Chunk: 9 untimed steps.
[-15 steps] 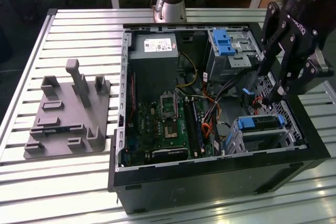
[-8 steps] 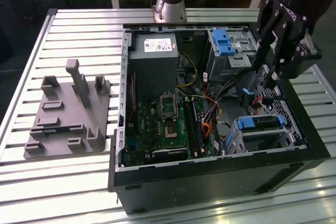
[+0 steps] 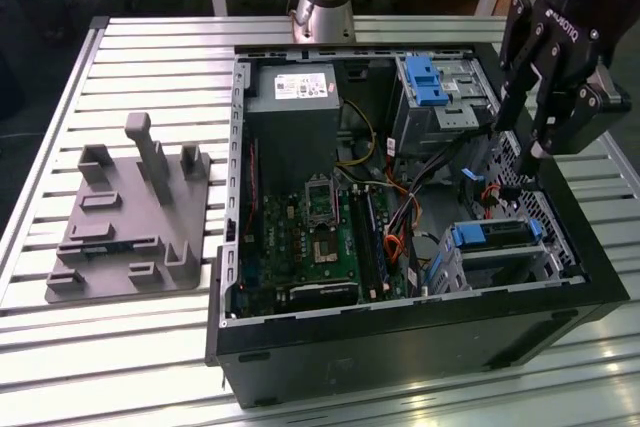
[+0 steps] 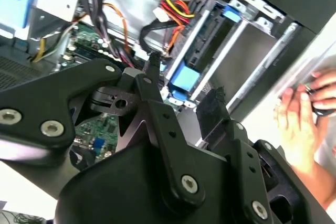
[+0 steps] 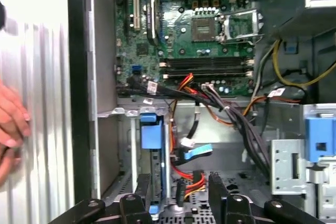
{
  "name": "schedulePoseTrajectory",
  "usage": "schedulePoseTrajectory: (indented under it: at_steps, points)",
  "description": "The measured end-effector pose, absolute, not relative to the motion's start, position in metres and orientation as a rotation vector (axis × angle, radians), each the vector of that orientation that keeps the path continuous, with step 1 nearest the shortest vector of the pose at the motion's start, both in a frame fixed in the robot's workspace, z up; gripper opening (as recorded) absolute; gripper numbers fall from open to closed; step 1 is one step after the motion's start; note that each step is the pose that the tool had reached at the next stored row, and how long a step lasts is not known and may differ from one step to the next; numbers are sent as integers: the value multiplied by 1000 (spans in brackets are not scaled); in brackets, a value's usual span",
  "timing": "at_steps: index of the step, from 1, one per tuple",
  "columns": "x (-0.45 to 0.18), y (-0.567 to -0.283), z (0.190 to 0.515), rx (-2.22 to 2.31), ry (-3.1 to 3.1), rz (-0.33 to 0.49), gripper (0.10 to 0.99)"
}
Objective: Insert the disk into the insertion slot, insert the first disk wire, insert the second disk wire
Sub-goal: 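Insert the first disk wire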
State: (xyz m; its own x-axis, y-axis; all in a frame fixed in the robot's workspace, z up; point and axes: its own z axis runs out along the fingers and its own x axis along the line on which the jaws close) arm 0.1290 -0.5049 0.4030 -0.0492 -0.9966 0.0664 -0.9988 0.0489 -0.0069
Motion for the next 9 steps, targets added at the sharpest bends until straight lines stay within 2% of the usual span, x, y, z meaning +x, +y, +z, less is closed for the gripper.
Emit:
schedulePoseTrajectory:
  at_steps: [9]
  points:
    - [133,-505,402,2057,-2222,178,557]
